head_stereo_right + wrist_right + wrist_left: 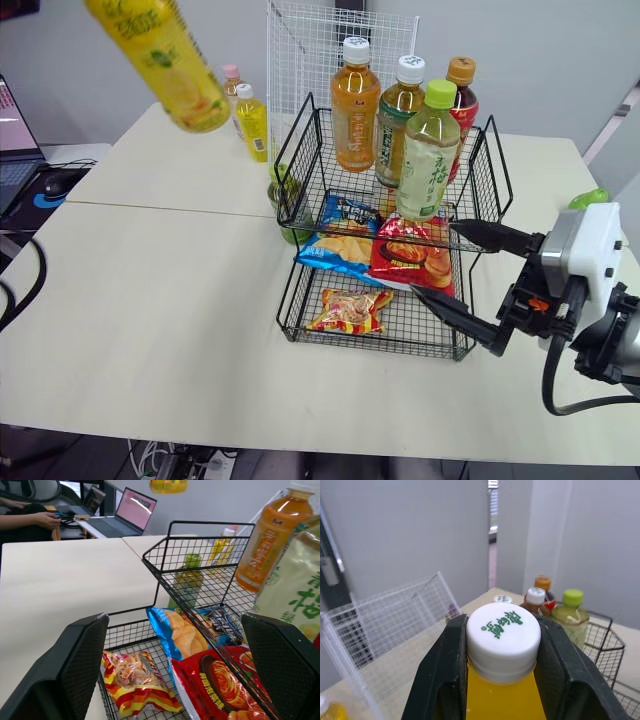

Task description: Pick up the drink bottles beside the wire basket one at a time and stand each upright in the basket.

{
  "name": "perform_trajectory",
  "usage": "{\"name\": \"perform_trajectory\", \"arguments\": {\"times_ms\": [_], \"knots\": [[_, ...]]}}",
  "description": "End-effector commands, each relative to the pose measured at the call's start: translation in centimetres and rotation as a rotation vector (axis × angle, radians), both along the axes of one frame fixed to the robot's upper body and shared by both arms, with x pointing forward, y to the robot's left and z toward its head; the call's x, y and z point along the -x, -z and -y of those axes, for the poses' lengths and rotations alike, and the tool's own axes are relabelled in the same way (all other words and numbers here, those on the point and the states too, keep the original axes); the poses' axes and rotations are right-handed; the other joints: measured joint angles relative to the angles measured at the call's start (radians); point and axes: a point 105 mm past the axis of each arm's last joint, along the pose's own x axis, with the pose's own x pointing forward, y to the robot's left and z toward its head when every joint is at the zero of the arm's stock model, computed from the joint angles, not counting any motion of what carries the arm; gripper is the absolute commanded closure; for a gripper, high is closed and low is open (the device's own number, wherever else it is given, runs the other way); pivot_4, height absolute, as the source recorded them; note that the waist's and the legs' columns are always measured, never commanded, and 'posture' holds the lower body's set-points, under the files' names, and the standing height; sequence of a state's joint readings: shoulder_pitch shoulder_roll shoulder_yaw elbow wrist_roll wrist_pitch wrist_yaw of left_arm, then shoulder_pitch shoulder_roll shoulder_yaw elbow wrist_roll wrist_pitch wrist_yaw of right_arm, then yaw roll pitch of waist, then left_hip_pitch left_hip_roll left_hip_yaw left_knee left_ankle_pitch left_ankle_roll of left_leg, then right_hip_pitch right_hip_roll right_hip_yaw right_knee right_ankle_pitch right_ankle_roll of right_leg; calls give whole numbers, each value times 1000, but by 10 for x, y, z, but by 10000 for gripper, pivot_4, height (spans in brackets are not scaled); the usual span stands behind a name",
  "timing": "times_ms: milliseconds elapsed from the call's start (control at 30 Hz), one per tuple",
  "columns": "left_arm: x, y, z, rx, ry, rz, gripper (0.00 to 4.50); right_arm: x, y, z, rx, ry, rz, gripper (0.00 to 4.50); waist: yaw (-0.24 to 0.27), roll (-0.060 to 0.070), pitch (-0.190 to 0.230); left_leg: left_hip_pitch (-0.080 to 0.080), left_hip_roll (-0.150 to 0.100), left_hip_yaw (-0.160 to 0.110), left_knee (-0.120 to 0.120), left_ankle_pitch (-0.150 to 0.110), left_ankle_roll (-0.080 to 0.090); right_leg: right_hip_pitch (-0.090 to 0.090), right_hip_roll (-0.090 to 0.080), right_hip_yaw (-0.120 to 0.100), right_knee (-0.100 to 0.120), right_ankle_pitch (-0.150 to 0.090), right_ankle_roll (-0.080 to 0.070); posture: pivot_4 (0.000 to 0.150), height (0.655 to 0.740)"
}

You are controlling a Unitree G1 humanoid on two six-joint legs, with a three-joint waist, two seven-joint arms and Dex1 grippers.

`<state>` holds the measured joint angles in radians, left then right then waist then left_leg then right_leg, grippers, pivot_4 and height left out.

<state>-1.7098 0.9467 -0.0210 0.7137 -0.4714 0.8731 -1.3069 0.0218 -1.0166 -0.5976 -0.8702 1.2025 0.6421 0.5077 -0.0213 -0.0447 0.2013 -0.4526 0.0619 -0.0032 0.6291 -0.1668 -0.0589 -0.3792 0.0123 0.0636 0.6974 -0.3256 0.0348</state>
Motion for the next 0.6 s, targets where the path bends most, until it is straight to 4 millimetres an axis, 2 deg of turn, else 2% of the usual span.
{"name": "perform_trajectory", "arguments": {"times_ms": [33,200,367,600], "knots": [[7,-22,36,9,156,38,31427,3,-11,5,14,20,51,0,1,0,0,0,0,0,0,0,0,0,0,0,0,0,0,1500,7360],[1,-15,81,-48,312,12,31427,4,-10,7,19,48,61,0,-10,0,0,-1,0,1,-1,0,0,-1,0,1,0,0,0,1500,7360],[-11,14,126,-191,421,56,31427,5,-14,14,37,98,88,0,-17,2,1,-1,0,2,-1,0,0,-4,1,3,2,2,-3,1500,7360],[-26,51,156,-260,479,95,31428,7,-17,16,41,126,105,0,-18,3,0,-1,0,3,-1,0,0,-4,1,4,3,2,-3,1500,7360]]}}
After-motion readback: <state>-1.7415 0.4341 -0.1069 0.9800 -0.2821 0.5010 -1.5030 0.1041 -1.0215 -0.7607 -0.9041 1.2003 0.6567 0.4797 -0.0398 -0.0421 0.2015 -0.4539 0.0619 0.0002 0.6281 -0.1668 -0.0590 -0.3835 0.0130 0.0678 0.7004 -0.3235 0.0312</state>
